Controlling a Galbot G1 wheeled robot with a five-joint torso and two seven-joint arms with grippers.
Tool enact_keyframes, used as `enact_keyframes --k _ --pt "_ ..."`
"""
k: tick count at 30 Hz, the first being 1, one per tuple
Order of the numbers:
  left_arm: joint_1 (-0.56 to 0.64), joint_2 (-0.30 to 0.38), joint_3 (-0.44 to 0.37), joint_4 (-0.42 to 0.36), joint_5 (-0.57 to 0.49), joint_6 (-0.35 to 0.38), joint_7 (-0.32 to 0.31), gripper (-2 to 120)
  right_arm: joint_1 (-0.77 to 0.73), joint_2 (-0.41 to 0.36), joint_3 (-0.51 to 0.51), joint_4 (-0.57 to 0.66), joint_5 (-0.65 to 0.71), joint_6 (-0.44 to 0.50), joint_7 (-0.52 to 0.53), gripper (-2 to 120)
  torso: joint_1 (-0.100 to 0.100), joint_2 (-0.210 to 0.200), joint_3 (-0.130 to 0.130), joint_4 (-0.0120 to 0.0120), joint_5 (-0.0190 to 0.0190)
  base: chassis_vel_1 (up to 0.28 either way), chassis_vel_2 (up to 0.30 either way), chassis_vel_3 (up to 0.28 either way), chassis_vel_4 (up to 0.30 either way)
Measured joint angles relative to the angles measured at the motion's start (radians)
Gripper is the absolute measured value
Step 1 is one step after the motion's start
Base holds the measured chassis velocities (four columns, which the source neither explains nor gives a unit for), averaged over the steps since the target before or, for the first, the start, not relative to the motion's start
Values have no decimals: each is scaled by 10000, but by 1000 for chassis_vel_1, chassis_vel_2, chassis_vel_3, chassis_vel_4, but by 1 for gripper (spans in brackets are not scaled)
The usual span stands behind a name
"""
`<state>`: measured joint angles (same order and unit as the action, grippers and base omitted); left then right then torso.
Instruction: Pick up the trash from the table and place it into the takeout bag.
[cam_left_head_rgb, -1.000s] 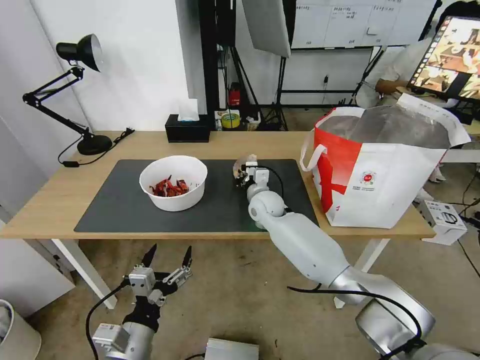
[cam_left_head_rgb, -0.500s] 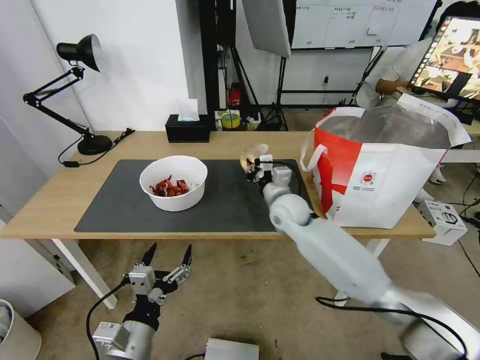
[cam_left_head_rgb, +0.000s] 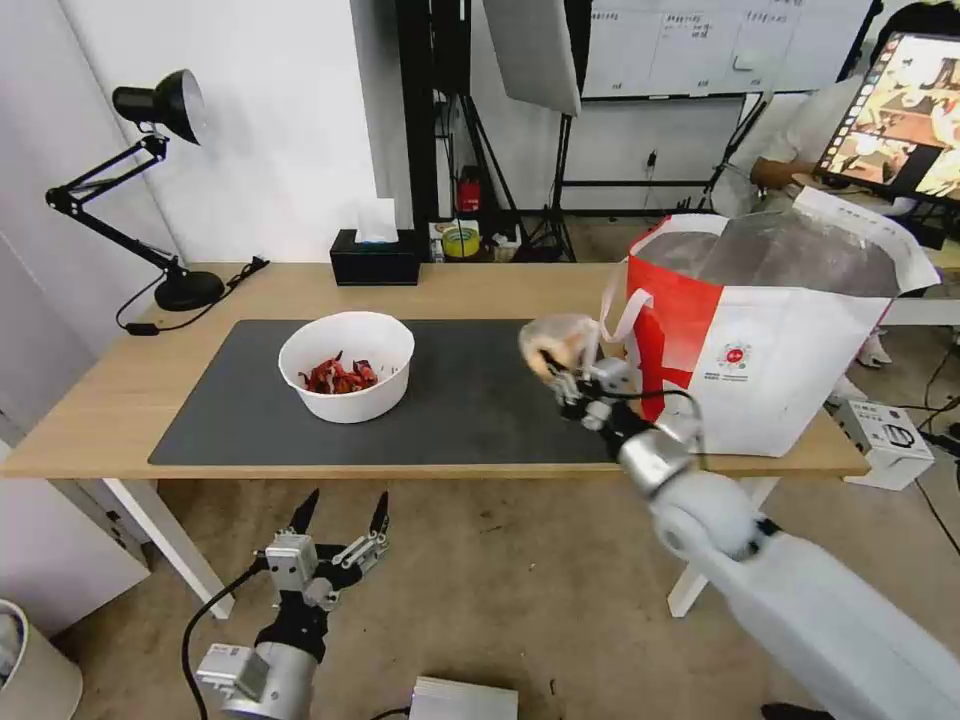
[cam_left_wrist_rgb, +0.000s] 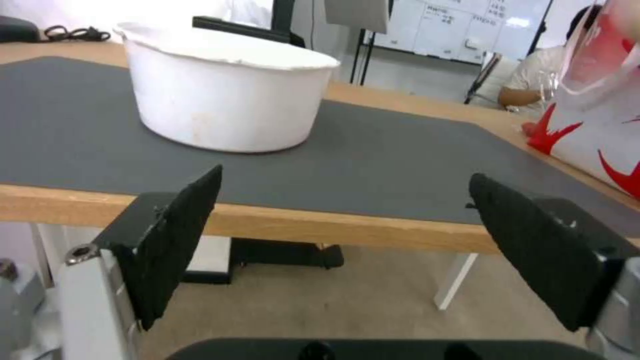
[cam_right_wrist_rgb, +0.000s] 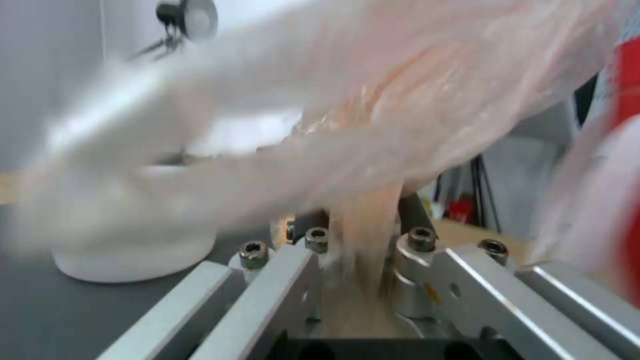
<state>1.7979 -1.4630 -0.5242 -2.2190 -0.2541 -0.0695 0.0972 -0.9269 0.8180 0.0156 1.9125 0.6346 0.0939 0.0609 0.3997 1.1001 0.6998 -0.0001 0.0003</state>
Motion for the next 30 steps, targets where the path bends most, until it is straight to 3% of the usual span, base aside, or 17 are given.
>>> enact_keyframes --k 2,5,9,15,23,30 --pt "0 -37 48 21 58 -1 0 100 -529 -194 523 277 -60 282 -204 5 1 -1 0 2 -1 0 0 0 0" --pt "21 -118 101 21 134 -10 -1 100 -2510 -218 2723 890 -288 745 -1116 5 0 0 0 -1 -1 0 0 0 0" --pt "20 -97 93 46 141 -19 -2 100 -3343 -135 3773 1040 -278 925 -1528 5 0 0 0 -2 2 0 0 0 0" --pt "6 -86 308 199 285 -25 3 100 -4803 270 6395 1162 589 1563 -2678 5 0 0 0 -1 -1 0 0 0 0" --pt "31 -72 476 302 423 -65 6 100 -4649 316 7054 1185 1696 1787 -2931 5 2 0 2 0 0 0 0 0 0" --pt "-96 17 430 297 388 -67 7 100 -3590 -674 7051 1336 3090 1178 -1383 5 3 0 2 2 -2 0 0 0 0"
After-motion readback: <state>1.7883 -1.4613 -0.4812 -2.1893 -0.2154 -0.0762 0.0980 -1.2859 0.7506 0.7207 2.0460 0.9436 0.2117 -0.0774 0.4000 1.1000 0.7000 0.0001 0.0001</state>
